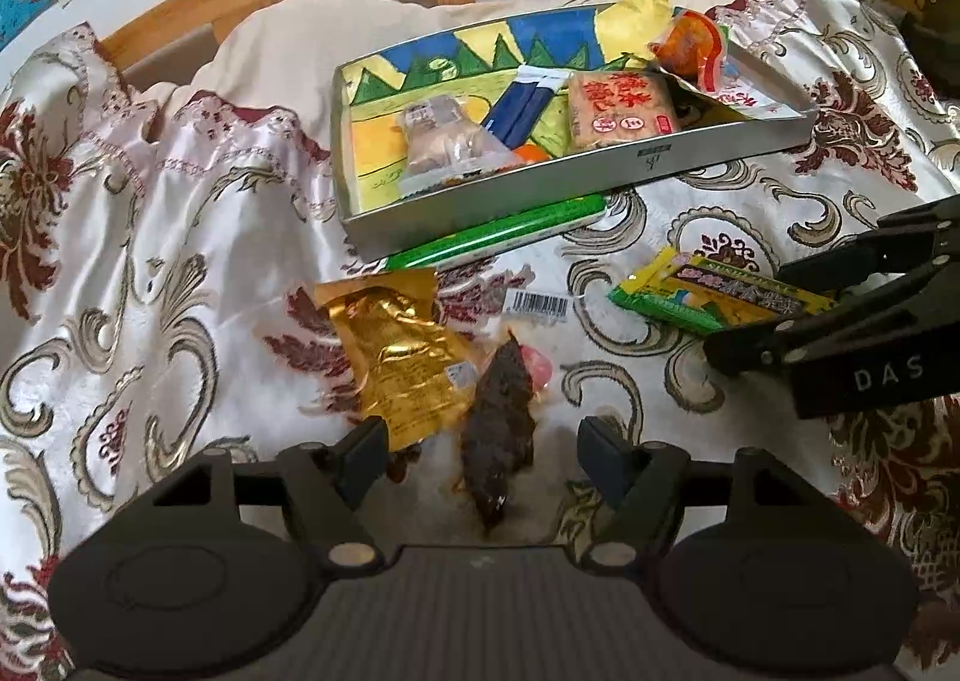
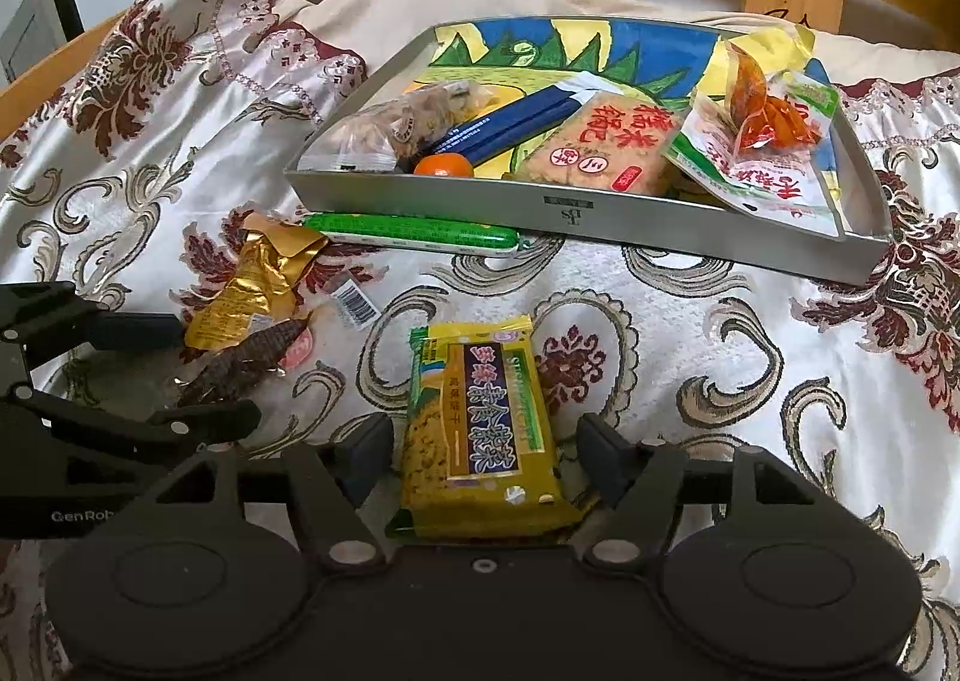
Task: Organize snacks
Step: 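Lift the dried snack and yellow stick pack off the bedcover with both tools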
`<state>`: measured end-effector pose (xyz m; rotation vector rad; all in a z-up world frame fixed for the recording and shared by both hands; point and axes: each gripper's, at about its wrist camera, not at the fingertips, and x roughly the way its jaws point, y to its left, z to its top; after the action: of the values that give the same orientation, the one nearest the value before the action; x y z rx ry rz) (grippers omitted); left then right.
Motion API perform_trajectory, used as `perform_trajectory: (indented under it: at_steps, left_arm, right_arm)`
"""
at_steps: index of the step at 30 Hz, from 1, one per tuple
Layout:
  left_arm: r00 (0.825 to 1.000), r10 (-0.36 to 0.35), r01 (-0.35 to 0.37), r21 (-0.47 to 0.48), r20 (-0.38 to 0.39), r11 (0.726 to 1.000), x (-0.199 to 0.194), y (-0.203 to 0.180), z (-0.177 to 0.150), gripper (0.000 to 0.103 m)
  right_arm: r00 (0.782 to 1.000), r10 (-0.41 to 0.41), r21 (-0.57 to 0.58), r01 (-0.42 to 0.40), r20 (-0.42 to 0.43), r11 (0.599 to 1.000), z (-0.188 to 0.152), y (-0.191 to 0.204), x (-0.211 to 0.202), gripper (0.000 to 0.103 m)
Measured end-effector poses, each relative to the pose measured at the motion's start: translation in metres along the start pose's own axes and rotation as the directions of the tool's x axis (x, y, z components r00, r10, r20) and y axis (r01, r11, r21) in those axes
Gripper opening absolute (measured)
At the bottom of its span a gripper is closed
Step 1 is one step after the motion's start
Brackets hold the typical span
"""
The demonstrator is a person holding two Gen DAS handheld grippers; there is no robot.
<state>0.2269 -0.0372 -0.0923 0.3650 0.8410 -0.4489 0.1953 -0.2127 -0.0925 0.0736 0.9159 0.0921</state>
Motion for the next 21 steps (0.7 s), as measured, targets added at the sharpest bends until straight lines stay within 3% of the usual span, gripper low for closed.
perform_trajectory:
  at_steps: [3,6,9,12,16,21]
  left_arm:
    - [1.0,-0.001,0.001,0.013,0.005,1.0,0.006,-0.003,0.001,0.074]
    - [0.999,-0.029,0.03,0.017,-0.017,0.999,0.012,-0.005,0.002,0.057]
    - [0.999,-0.03,0.031,0.043,-0.025,0.999,0.011,-0.011,0.003,0.049]
    - [0.999,-0.016,0.018,0.042,-0.044,0.999,0.009,-0.012,0.004,0.049]
    - [0.996,-0.029,0.025,-0.05,-0.081,0.998,0.007,-0.001,0.008,0.049]
    - [0.988,-0.093,0.068,-0.199,-0.12,0.978,0.008,0.018,0.007,0.049]
  right_arm:
    - [1.0,-0.003,-0.004,0.003,0.004,1.0,0.0,0.001,0.002,0.074]
    - [1.0,-0.006,-0.016,0.006,0.007,1.0,-0.001,0.003,0.005,0.075]
    - [1.0,-0.009,-0.028,0.009,0.003,1.0,-0.001,0.005,0.007,0.075]
    - [1.0,-0.013,-0.039,0.013,0.005,0.999,-0.002,0.007,0.007,0.069]
    - [1.0,-0.007,-0.045,0.007,0.004,0.999,-0.003,0.009,0.007,0.052]
    - [1.0,0.001,-0.022,-0.001,0.011,1.0,-0.003,0.008,0.006,0.05]
